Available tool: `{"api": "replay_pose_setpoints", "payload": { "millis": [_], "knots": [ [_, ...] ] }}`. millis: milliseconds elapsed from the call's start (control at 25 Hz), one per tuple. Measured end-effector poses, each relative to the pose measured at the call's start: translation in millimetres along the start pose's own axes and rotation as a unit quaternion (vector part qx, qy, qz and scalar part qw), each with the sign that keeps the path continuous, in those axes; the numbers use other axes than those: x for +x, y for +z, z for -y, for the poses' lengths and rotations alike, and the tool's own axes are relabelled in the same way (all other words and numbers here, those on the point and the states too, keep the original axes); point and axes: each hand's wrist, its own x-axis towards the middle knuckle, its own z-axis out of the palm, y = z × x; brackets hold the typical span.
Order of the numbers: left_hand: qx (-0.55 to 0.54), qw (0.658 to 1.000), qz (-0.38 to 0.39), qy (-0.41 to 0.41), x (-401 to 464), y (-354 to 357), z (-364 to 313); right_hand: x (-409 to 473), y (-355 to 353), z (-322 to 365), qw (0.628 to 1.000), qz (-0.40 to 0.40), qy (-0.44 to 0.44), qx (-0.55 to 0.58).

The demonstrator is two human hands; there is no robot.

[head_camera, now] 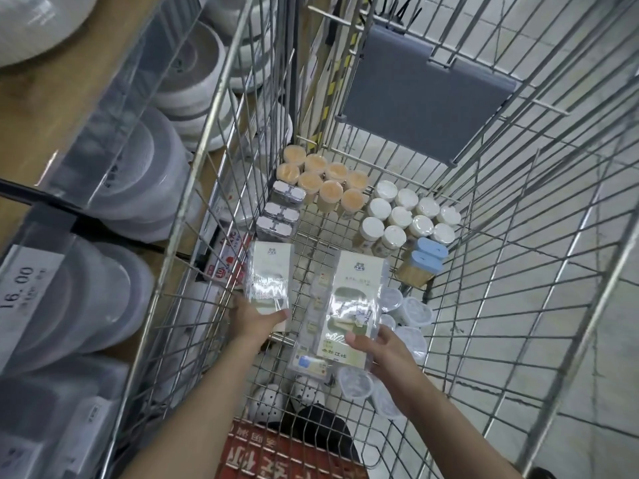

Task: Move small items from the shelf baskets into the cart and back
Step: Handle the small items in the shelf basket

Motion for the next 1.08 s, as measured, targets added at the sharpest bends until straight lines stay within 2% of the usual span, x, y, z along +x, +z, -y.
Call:
{"api": "replay_pose_setpoints", "payload": {
  "millis": [120,280,520,640,720,1080],
  "knots": [
    [-0.009,1.000,0.016,-0.006,4.0,0.7,0.7,-1.6,-2.2,-2.8,1.000,-0.008,0.002,0.000],
    [0.006,1.000,-0.016,0.000,-9.9,4.0,0.3,-4.4,-6.4,-6.7,1.000,-0.012,0.000,0.019],
    [-0.012,0.999,-0.011,0.047,-50.0,-22.8,-6.6,-23.4,-1.7,-2.4,1.000,-0.015,-0.005,0.017],
    [0.000,0.995,-0.039,0.090,-86.3,-43.6,-14.3,-41.1,5.3,5.4,0.999,-0.011,-0.016,0.026],
    [-0.018,0.992,-0.030,0.120,-117.7,-60.4,-19.8,-61.7,10.0,9.9,0.999,-0.015,-0.017,0.040],
    [-0.176,0.973,0.045,0.144,-248.4,-146.3,-13.9,-203.5,46.5,10.0,0.996,0.000,-0.031,0.081]
  ]
}}
